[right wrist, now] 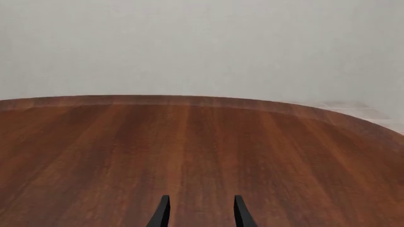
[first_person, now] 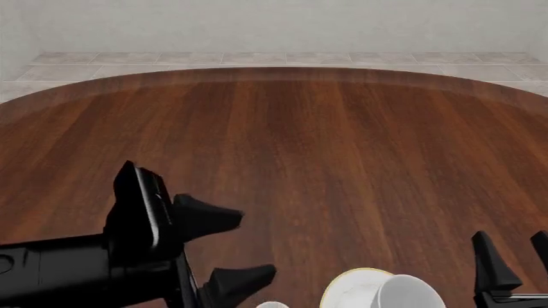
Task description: Put the white mug on the plate.
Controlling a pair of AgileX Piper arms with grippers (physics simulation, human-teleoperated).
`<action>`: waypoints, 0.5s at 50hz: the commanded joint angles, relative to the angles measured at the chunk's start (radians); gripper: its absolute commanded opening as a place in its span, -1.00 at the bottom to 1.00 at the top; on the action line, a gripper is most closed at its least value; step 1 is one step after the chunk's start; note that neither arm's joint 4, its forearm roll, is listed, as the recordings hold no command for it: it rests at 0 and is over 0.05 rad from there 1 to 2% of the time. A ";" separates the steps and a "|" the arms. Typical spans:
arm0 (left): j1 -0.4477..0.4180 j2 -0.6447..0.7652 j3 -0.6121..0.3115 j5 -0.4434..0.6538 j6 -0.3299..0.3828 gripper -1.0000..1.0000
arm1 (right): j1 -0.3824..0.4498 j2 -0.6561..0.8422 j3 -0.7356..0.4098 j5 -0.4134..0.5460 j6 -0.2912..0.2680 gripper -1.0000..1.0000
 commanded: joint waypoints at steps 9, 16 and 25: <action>0.045 -0.109 0.082 -0.004 -0.032 1.00 | 0.021 -0.009 -0.038 -0.070 0.054 1.00; 0.070 -0.150 0.110 0.003 -0.046 1.00 | 0.022 -0.009 -0.065 -0.106 0.107 1.00; 0.091 -0.216 0.114 0.031 -0.054 1.00 | 0.021 -0.009 -0.101 -0.098 0.121 1.00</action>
